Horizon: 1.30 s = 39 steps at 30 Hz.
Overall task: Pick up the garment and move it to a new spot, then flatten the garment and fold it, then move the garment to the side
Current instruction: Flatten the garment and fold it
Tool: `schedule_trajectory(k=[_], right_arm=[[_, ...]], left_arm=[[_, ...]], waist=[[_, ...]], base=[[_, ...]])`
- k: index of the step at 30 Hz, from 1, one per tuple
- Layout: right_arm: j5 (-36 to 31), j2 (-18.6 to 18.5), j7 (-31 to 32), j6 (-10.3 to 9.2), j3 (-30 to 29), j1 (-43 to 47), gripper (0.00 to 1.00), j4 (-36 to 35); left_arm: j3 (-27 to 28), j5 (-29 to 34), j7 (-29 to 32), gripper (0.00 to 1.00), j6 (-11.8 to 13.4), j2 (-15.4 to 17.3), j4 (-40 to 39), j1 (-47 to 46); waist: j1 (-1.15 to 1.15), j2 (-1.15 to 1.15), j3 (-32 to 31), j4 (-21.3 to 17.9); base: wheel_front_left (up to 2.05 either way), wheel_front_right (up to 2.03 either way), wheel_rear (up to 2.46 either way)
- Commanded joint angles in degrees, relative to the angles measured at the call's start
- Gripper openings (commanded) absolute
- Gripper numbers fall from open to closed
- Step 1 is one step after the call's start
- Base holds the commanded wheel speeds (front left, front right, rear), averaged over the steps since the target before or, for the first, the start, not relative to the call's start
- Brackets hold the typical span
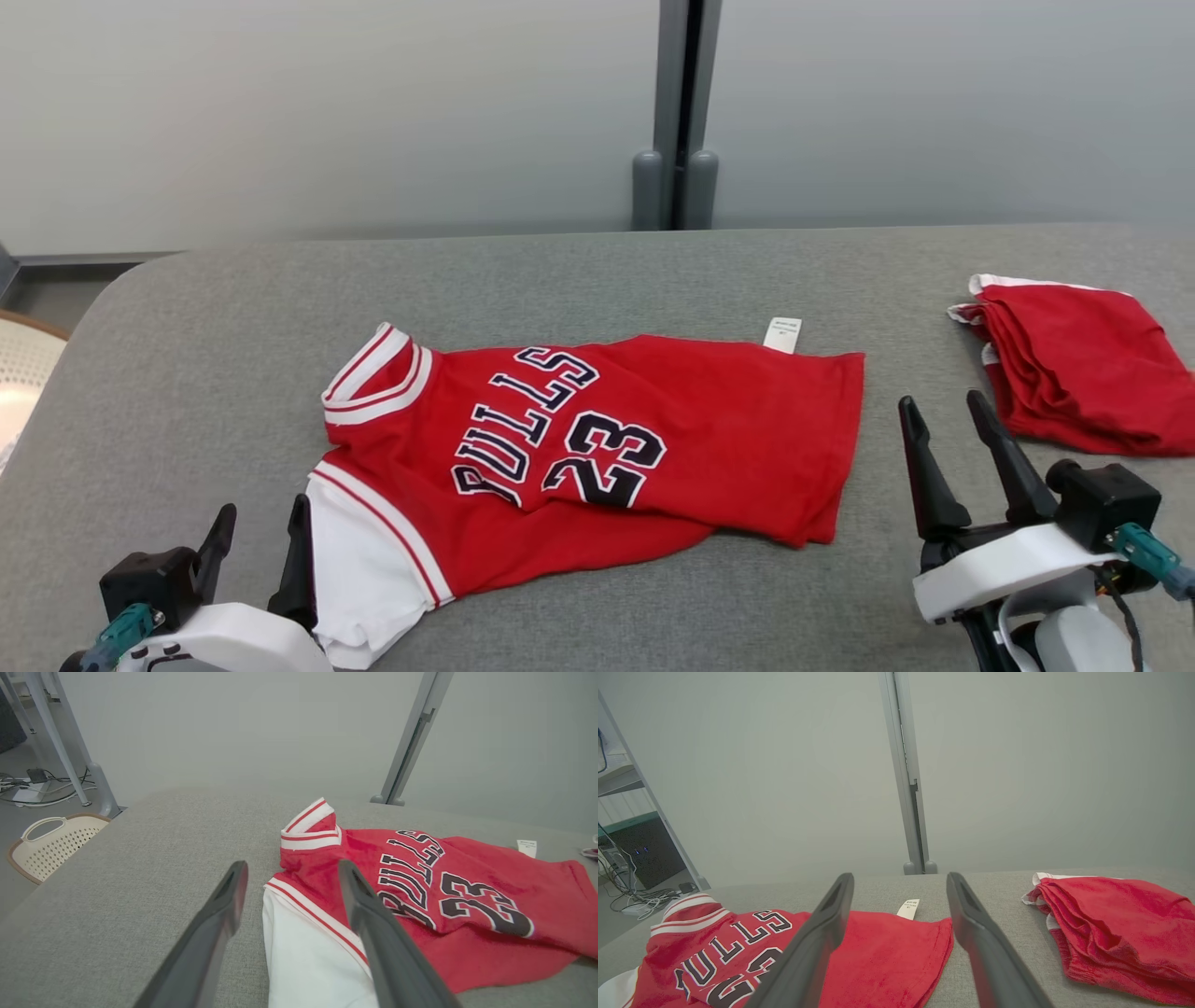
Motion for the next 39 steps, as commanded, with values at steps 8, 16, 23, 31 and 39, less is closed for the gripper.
schedule_trajectory(k=[8, 16, 23, 31, 39], right_arm=[[1.89, -0.44, 4.41, -0.02, 3.99, 1.01, 1.0, 1.89], [6.78, -2.17, 17.52, -0.01, 9.94, -0.54, 1.0, 6.47], [8.23, -2.23, 22.07, -0.02, 10.52, -2.44, 1.0, 9.56], [8.21, -1.39, 23.03, -0.02, 9.96, -5.54, 1.0, 15.09], [8.28, -2.33, 18.69, -0.02, 9.34, -8.27, 0.0, 16.11]], left_arm=[[-1.11, 0.31, -0.37, 1.0, 0.21, -0.76, -0.32, -0.36], [-1.98, 0.32, -0.26, 1.0, -0.37, -1.35, 0.16, -1.46], [-2.33, -0.12, -0.63, 1.0, -0.92, -1.75, 1.22, -2.54], [-2.76, -0.14, -0.68, 1.0, -1.3, -1.87, 1.93, -3.79], [-3.06, -0.47, -1.23, 1.0, -1.8, -2.14, 3.16, -4.53]], waist=[[0.0, 0.0, 0.2, -1.85], [0.0, 0.0, 1.7, 0.0], [0.0, 0.0, 3.28, 2.03], [0.0, 0.0, 5.48, 3.89], [0.0, 0.0, 5.87, 5.21]], base=[[0.0, 0.0, 0.0], [0.0, 0.0, 0.0], [0.0, 0.0, 0.0], [0.0, 0.0, 0.0], [0.0, 0.0, 0.0]])
